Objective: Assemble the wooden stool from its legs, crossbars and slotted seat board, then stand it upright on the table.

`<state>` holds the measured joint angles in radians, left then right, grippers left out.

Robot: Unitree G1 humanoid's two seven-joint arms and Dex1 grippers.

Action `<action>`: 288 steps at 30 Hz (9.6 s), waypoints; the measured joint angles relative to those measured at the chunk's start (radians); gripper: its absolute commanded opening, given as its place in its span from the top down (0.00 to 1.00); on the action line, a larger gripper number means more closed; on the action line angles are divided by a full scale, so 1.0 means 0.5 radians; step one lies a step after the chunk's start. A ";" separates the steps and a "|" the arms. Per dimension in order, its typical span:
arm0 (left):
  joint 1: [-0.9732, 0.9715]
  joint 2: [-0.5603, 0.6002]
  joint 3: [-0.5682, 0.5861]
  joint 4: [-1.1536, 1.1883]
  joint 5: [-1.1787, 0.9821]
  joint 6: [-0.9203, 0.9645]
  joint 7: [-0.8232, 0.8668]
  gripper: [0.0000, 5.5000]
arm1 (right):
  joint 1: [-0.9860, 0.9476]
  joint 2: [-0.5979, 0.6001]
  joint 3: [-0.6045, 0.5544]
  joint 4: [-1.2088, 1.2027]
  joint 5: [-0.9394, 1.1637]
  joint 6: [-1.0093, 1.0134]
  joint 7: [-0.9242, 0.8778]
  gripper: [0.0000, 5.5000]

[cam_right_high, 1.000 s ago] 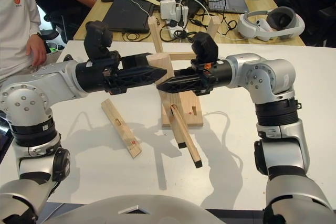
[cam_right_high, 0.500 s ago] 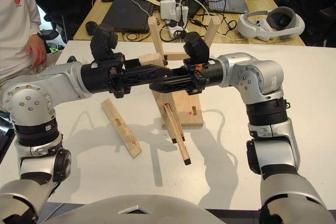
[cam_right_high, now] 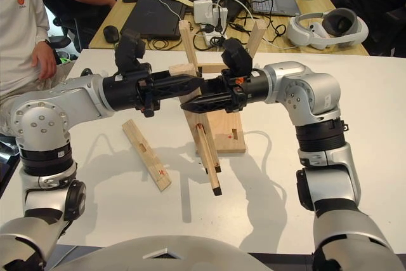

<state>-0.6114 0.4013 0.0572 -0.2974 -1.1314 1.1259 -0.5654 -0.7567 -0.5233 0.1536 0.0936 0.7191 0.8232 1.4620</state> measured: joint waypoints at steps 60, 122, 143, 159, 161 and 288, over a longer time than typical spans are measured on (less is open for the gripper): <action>-0.059 -0.179 0.373 -0.150 0.931 -0.274 1.280 0.82 | 0.705 0.513 0.616 0.067 -1.160 -0.534 -1.226 0.46; 0.776 -0.565 -0.381 -0.570 1.555 -0.703 1.118 0.62 | 1.021 0.233 -0.355 -0.556 -0.941 -0.483 -1.945 0.46; 0.834 0.056 0.345 -0.670 1.258 0.655 0.892 0.43 | 1.207 0.282 -0.508 -0.863 -0.861 -0.433 -2.129 0.46; 0.720 -0.906 0.554 -0.380 1.689 0.953 1.593 0.38 | 1.333 0.564 -0.446 -1.086 -0.827 -0.373 -2.434 0.46; 0.621 -1.015 0.650 -0.359 1.680 0.962 1.599 0.38 | 1.333 0.580 -0.439 -1.090 -0.827 -0.374 -2.464 0.46; -0.258 -0.220 -0.847 0.011 3.100 -1.892 0.376 0.40 | 0.425 0.388 -0.918 -0.799 0.961 -0.433 -2.013 0.82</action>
<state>-0.7404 0.2913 -0.3664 -0.2917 0.4185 0.1799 -0.3772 -0.5442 -0.3293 -0.3055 -0.3057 1.1995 0.6066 0.4552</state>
